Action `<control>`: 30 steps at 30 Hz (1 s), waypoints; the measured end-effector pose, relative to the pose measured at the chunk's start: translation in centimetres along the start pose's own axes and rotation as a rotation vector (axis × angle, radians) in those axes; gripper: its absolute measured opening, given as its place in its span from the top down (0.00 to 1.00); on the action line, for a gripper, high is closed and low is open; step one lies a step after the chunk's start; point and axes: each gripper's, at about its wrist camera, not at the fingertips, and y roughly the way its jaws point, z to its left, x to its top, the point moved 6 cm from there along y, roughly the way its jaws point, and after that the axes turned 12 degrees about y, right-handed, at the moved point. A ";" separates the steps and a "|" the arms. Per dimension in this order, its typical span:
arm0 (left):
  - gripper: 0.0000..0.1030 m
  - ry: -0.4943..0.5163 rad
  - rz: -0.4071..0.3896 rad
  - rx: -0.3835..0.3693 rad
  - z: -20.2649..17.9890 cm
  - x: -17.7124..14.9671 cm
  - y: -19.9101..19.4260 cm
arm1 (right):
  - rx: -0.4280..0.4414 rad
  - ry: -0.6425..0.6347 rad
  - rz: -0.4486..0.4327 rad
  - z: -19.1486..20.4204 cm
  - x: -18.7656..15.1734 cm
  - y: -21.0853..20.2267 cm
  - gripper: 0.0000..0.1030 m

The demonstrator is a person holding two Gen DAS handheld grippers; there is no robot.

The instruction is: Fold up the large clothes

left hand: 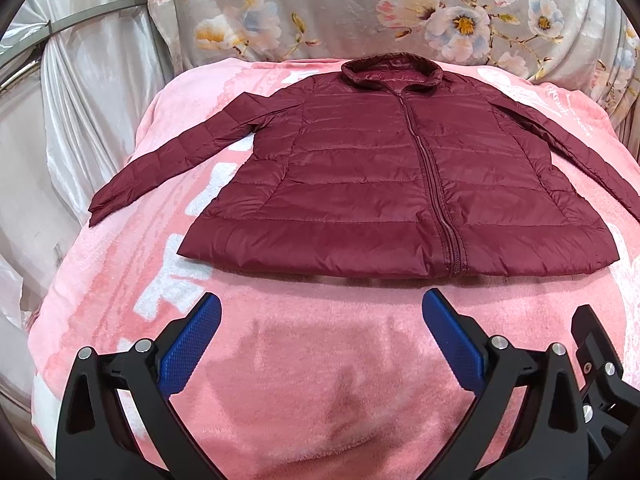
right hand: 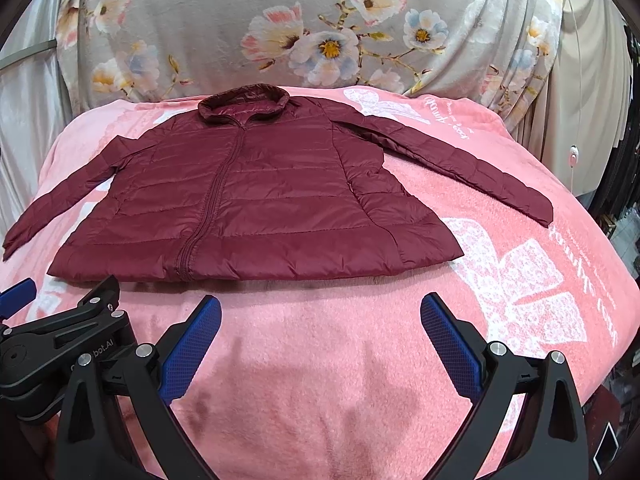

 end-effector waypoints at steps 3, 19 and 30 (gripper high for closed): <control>0.05 0.004 -0.014 0.003 0.0 0.1 -0.1 | 0.003 0.003 0.001 0.0 0.0 0.1 0.05; 0.05 0.002 -0.040 0.004 -0.3 0.0 0.0 | -0.001 0.001 0.003 0.2 -0.1 0.2 0.05; 0.05 -0.002 0.004 -0.021 -0.3 -0.2 0.7 | -0.004 -0.001 0.005 0.3 -0.1 0.3 0.05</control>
